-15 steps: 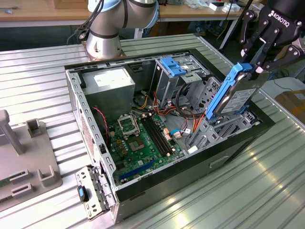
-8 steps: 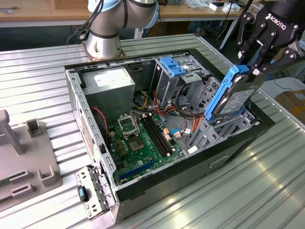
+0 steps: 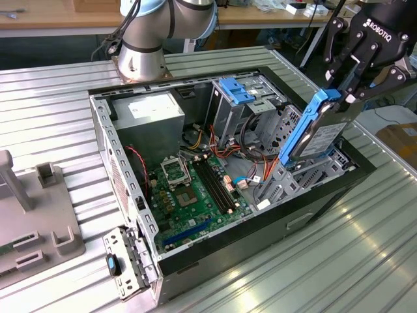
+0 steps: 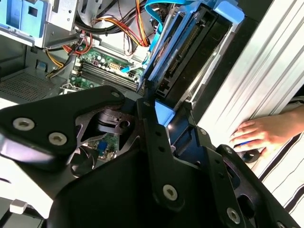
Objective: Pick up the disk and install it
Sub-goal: 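Insert the disk into the insertion slot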
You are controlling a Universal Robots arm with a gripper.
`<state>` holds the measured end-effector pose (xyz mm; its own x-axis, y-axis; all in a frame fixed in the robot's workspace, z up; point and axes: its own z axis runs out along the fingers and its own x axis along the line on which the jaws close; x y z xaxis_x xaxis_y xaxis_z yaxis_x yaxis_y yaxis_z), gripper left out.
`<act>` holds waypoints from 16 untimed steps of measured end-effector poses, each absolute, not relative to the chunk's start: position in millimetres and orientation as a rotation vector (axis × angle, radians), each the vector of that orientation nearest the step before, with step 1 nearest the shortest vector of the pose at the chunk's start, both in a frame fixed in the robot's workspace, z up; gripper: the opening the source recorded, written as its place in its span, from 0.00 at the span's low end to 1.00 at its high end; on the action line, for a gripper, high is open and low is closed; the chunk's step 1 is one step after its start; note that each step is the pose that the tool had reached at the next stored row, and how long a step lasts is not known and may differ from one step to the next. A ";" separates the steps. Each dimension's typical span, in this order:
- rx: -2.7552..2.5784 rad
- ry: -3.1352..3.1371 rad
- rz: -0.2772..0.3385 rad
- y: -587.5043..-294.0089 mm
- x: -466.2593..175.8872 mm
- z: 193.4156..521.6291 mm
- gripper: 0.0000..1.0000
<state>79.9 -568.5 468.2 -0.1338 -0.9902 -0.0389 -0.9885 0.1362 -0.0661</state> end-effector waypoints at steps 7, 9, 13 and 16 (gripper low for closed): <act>-2.094 2.242 -0.034 -568.6 84.4 468.2 0.36; -2.128 2.210 -0.032 -575.6 84.4 467.5 0.36; -2.133 2.204 -0.032 -583.6 84.2 464.6 0.36; -2.133 2.204 -0.031 -584.3 83.7 462.8 0.36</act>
